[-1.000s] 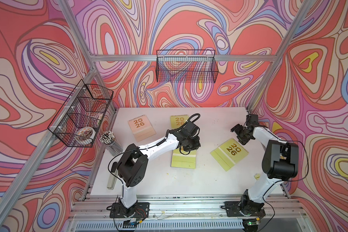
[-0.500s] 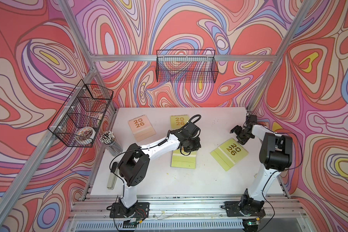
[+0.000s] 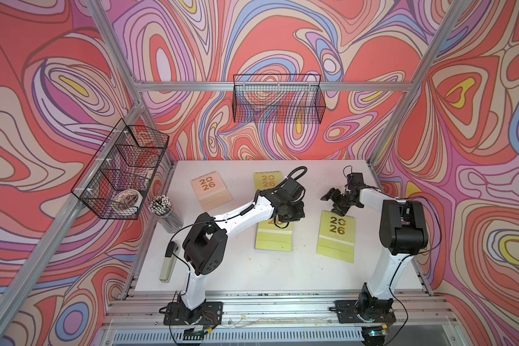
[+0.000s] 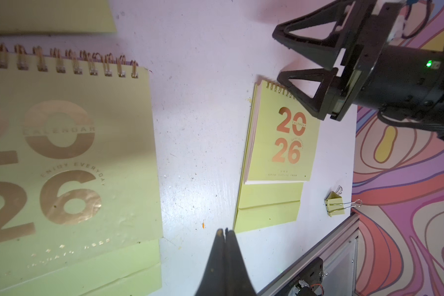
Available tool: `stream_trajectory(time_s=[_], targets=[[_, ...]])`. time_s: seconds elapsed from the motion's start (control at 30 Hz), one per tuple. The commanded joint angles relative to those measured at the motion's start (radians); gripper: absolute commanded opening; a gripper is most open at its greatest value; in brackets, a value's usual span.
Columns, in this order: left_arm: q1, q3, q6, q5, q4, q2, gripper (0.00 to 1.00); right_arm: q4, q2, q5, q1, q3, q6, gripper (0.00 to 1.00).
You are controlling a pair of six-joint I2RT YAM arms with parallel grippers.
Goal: Stack the calendars
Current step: Adjust the calendar at the center of the board.
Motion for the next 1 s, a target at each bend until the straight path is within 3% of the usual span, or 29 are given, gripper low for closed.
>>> stream_trajectory(time_s=[0.0, 0.17, 0.4, 0.5, 0.8, 0.9, 0.97], targets=[[-0.014, 0.037, 0.034, -0.047, -0.065, 0.044, 0.00, -0.053, -0.099, 0.041, -0.004, -0.016, 0.014, 0.82], [-0.037, 0.100, 0.048, -0.053, -0.076, 0.111, 0.00, -0.167, -0.262, 0.167, -0.033, -0.024, -0.042, 0.86], [-0.066, 0.180, 0.055, -0.058, -0.085, 0.193, 0.00, -0.186, -0.421, 0.287, -0.130, -0.236, -0.075, 0.89], [-0.079, 0.204, 0.064, -0.059, -0.099, 0.214, 0.00, -0.152, -0.472, 0.284, -0.172, -0.332, -0.070, 0.90], [-0.085, 0.202, 0.070, -0.067, -0.107, 0.224, 0.00, -0.083, -0.448, 0.148, -0.176, -0.434, -0.068, 0.90], [-0.085, 0.201, 0.073, -0.073, -0.112, 0.225, 0.00, -0.030, -0.429, 0.017, -0.175, -0.456, -0.069, 0.89], [-0.084, 0.204, 0.074, -0.071, -0.115, 0.231, 0.00, 0.051, -0.402, -0.170, -0.176, -0.481, -0.069, 0.85]])
